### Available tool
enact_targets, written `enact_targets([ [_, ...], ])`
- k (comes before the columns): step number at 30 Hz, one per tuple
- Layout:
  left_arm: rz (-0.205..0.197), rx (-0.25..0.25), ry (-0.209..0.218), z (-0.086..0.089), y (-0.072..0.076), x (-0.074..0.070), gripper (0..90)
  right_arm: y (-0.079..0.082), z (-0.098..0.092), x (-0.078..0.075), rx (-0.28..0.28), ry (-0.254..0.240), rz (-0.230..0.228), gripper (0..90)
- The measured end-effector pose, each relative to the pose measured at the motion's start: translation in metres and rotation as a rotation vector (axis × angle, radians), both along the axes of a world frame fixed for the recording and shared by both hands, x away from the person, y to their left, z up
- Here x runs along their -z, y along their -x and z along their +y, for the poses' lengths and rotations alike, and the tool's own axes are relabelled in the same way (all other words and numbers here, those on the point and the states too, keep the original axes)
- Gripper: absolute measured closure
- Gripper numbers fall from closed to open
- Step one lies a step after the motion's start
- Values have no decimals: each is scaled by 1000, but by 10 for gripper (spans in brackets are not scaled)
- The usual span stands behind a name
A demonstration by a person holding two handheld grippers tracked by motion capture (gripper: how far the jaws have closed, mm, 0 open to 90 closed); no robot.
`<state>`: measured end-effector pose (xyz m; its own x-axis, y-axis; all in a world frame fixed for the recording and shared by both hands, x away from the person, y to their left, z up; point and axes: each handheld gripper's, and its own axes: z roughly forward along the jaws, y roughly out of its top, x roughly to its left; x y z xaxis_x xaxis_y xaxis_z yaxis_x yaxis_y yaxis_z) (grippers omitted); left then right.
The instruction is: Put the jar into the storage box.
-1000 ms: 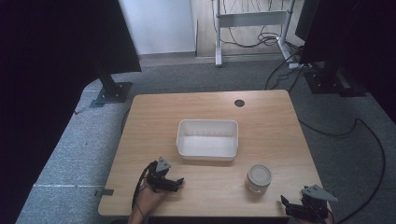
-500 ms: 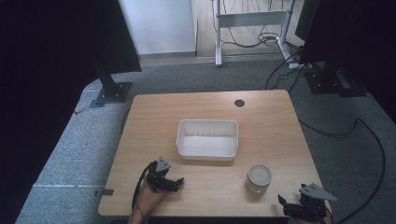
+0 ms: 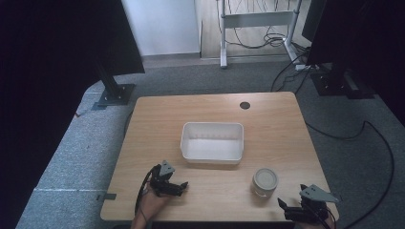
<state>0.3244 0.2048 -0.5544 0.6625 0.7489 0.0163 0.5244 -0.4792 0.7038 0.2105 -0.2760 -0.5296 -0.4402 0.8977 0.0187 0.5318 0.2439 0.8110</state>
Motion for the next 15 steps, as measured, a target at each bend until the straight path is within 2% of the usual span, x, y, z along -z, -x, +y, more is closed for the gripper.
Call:
enact_targets([
  [15, 0, 0, 0, 0, 0, 0, 9, -15, 17, -7, -85, -1, -11, 0],
])
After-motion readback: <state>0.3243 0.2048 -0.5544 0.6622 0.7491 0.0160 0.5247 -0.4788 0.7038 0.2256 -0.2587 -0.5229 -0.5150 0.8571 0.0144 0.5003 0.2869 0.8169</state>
